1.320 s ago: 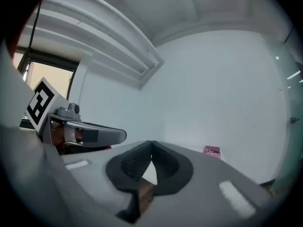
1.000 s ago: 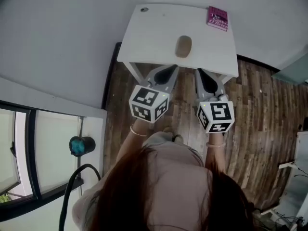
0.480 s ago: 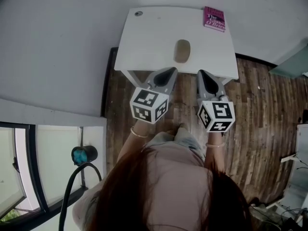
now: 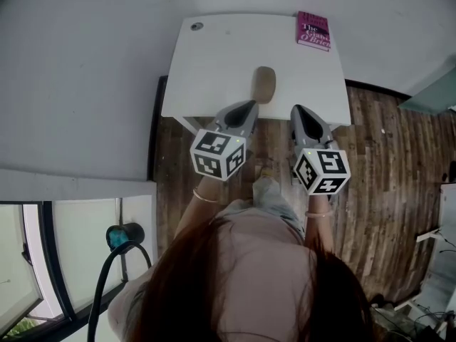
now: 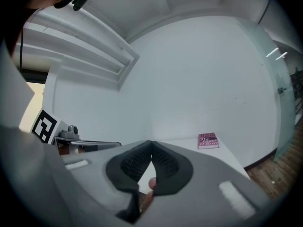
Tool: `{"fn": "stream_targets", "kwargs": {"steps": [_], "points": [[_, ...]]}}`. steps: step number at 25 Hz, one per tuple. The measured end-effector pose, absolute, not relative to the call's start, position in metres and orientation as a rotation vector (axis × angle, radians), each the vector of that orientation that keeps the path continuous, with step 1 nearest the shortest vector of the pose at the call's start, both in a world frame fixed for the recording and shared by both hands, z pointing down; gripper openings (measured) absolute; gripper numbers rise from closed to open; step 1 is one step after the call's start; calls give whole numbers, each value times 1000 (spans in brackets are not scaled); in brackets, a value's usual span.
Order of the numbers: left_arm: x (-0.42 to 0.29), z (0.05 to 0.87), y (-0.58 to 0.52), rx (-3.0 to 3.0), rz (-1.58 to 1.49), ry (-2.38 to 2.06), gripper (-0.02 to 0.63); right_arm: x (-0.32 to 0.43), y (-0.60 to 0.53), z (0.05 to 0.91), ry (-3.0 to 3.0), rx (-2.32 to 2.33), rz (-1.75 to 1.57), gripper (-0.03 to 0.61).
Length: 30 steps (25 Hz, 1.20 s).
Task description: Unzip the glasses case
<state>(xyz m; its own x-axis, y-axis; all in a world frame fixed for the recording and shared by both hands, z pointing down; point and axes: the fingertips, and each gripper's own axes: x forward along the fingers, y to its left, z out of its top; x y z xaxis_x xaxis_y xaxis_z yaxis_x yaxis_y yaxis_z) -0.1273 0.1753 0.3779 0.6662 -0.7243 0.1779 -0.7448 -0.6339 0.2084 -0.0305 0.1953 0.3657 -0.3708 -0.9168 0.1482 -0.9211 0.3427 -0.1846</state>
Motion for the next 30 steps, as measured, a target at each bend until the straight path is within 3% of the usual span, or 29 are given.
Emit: {"fn": "stream_targets", "kwargs": {"steps": [13,27,30], "points": [[-92,407,89,2504,133,-1208,6,-5,111,385,-2599,1542,360,3],[-102,448,35,2310,118,-1296,9,10,45,407,-2614,1398,439,3],[-102,456,29,2286,129,-1284,69,10,35,413,-2615,1380,480,3]]}}
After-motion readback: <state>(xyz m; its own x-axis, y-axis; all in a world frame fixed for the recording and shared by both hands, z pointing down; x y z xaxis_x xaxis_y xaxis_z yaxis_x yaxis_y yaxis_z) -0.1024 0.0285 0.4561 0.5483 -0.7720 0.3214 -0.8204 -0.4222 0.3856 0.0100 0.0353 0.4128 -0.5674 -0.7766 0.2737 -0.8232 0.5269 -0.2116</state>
